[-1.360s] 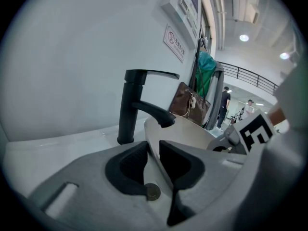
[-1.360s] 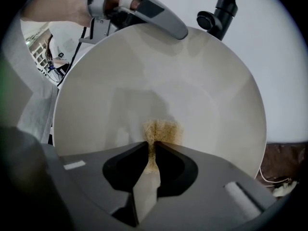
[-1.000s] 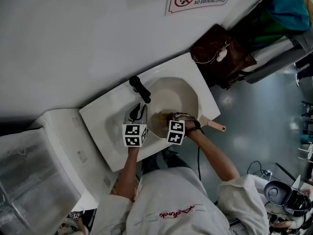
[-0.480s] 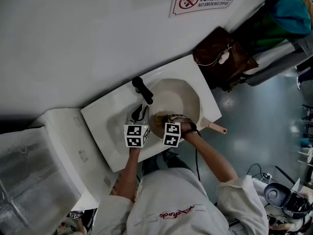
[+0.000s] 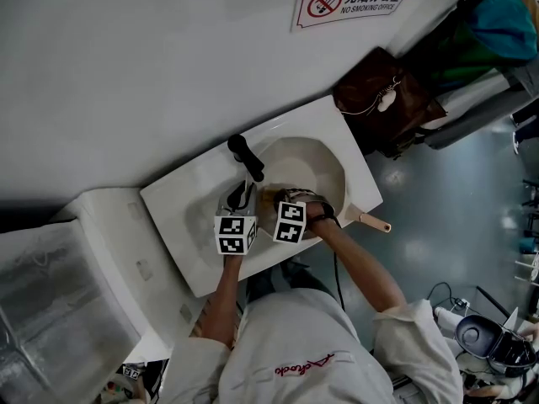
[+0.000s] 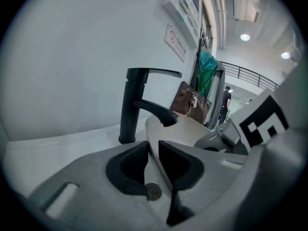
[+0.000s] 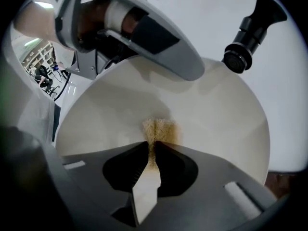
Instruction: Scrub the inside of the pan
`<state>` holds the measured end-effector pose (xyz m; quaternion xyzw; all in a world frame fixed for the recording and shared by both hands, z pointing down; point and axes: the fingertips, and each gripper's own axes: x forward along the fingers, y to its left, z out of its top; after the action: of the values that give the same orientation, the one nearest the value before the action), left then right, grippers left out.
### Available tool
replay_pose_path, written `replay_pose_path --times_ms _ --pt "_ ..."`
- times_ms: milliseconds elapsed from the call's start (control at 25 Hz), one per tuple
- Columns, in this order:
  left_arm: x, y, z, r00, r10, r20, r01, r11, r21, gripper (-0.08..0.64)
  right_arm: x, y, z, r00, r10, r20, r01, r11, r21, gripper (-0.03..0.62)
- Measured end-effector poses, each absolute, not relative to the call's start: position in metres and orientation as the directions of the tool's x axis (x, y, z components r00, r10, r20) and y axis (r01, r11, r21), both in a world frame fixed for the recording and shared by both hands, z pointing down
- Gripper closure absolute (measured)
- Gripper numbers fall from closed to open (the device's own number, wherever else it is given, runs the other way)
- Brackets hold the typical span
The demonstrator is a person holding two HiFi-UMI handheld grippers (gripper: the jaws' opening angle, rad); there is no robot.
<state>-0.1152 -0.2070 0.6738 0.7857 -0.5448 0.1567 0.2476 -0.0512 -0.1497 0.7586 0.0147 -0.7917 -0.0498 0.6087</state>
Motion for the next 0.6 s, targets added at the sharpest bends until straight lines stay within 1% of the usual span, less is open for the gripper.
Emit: replay_pose_path --times_ms 200,600 --pt "-0.115 -0.208 0.674 0.356 -0.78 0.515 -0.934 -0.282 0.218 0.491 -0.045 -0.174 0.757 -0.249 -0.12 0.961 -0.006 0.993 0.122 0.535" --pt "-0.115 -0.208 0.674 0.354 -0.779 0.517 -0.935 -0.283 0.213 0.491 -0.006 -0.207 0.76 -0.2 -0.168 0.965 -0.111 0.983 0.148 0.535"
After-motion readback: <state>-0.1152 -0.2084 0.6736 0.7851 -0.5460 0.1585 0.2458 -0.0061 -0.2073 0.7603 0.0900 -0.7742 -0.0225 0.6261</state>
